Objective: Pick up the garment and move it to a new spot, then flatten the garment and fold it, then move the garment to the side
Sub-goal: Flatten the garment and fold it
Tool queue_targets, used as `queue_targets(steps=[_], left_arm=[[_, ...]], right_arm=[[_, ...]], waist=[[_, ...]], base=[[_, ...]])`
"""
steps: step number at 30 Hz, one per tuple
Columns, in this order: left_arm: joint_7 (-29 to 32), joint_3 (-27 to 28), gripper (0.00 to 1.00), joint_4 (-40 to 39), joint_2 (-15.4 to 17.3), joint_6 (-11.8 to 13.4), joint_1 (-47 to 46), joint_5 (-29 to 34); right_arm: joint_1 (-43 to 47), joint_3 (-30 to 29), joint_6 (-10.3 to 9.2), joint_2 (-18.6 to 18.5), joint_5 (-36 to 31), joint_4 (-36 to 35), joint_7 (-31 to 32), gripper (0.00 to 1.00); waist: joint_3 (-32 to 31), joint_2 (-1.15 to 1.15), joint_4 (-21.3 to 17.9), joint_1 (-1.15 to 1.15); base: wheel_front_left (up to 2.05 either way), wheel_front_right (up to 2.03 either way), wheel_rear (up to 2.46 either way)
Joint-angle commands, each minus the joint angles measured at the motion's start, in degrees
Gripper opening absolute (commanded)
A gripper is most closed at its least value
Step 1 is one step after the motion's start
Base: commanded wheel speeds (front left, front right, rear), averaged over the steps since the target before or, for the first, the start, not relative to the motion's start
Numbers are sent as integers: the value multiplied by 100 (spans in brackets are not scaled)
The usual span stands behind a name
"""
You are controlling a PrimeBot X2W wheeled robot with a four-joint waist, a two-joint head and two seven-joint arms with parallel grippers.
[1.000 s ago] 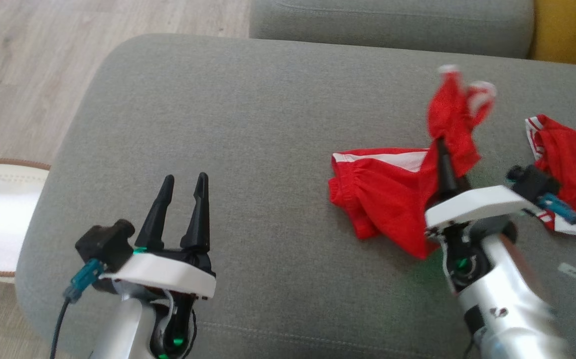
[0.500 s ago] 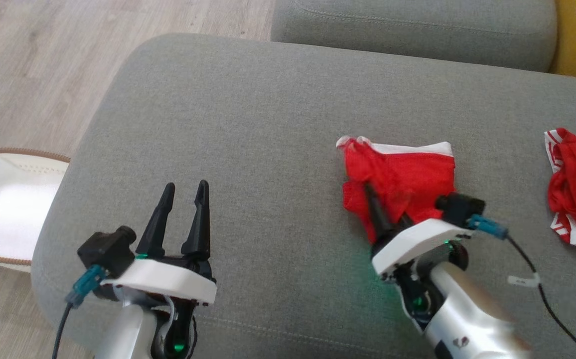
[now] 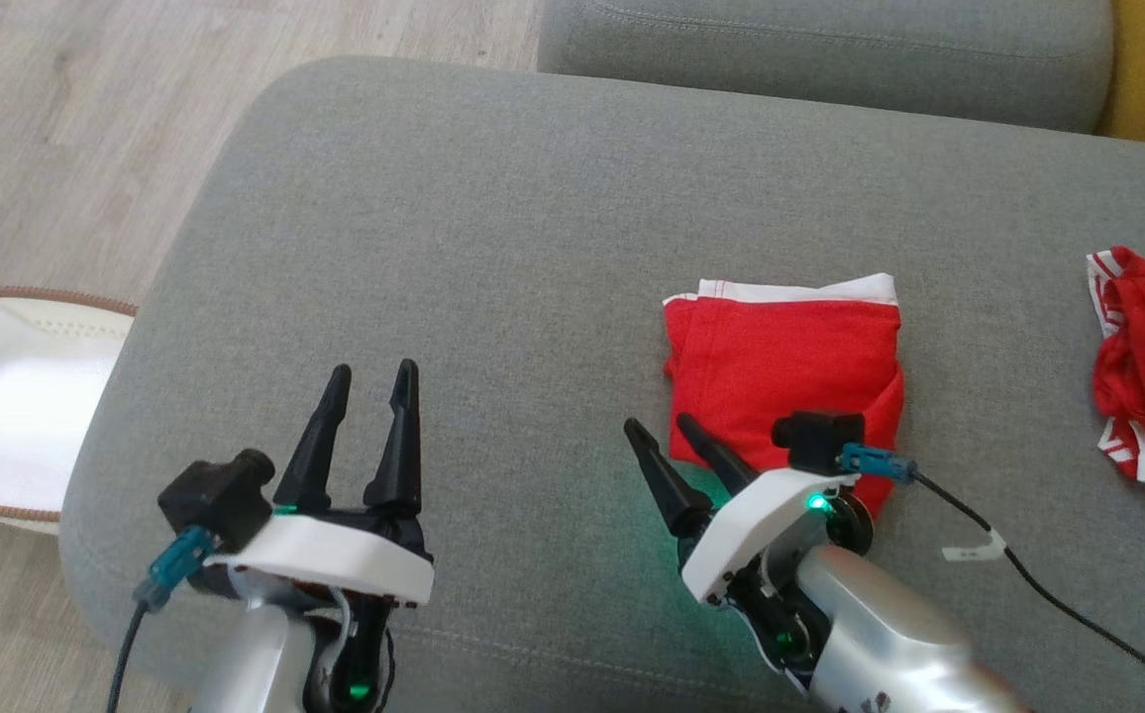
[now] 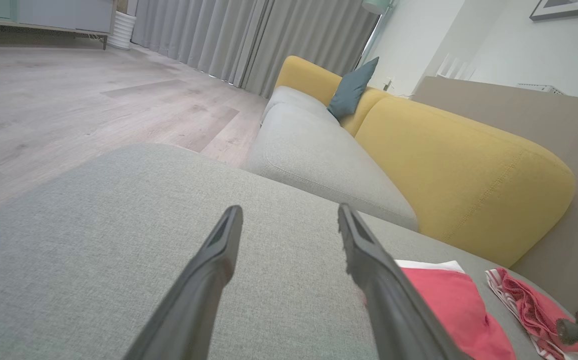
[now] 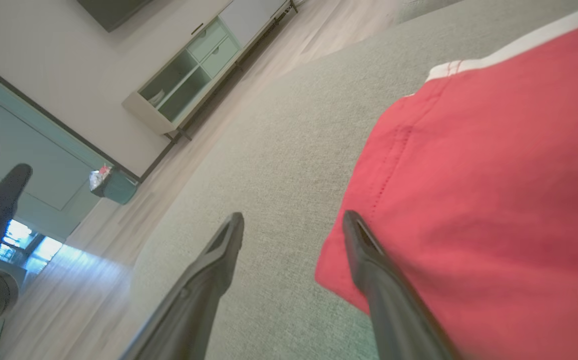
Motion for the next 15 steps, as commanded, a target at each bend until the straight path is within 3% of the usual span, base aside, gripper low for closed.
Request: queue_targets(steps=[1, 8, 15], left_arm=[[-45, 159, 100, -192, 35, 17, -195, -27], [-45, 193, 100, -174, 35, 17, -172, -37], [-45, 273, 100, -210, 35, 32, -122, -29]], right_arm=[[-244, 169, 37, 50, 3, -14, 13, 100], [-439, 355, 37, 50, 84, 391, -41, 100], [-560, 46, 37, 50, -49, 612, -265, 100]], waist=[[9, 0, 10, 0], [-24, 0, -49, 0], [-167, 0, -245, 0]], base=[[0, 0, 0], [0, 0, 0], [0, 0, 0]])
